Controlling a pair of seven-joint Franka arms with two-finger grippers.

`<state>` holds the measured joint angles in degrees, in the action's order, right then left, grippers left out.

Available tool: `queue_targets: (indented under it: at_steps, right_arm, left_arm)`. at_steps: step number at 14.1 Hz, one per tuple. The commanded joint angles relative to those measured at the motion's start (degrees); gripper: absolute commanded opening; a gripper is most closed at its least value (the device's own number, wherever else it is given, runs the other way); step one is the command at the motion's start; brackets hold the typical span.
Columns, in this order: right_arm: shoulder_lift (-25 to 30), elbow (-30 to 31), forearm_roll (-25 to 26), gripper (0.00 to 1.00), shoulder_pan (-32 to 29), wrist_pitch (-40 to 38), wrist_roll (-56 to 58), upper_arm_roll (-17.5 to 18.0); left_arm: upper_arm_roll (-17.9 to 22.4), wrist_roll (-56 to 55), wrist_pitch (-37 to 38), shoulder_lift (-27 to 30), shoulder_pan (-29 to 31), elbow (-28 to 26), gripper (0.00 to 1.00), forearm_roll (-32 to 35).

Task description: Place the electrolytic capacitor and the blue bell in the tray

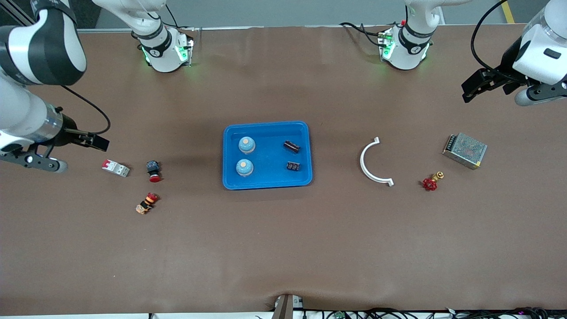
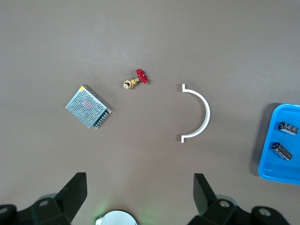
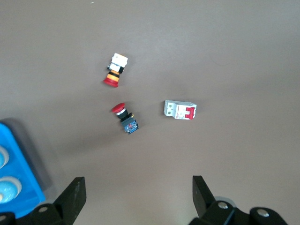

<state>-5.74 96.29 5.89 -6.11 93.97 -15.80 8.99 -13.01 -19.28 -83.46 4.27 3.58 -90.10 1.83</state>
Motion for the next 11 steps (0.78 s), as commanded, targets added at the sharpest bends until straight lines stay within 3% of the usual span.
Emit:
queue_targets:
  at_steps: [1,6,9,11]
  right_arm:
    - [4.2,3.9,-4.1,1.00,-0.4,1.3,6.8,-4.0]
    - [9.1,10.4,-4.2,1.00,-0.3,5.3,7.4,-5.1]
    - [10.3,13.5,-4.2,1.00,4.2,8.2,7.4,-10.1]
    - [10.8,13.7,-4.2,1.00,4.5,8.2,7.4,-10.4]
  left_arm:
    - [0.1,1.5,0.0,1.0,0.5,0.1,1.00,-0.6]
    - [-0.2,1.4,0.1,1.0,0.5,0.5,1.00,-0.6]
    - [-0.1,1.4,0.1,1.2,0.5,0.5,1.00,-0.6]
    - [0.2,1.8,1.1,1.2,0.6,0.6,1.00,-0.6]
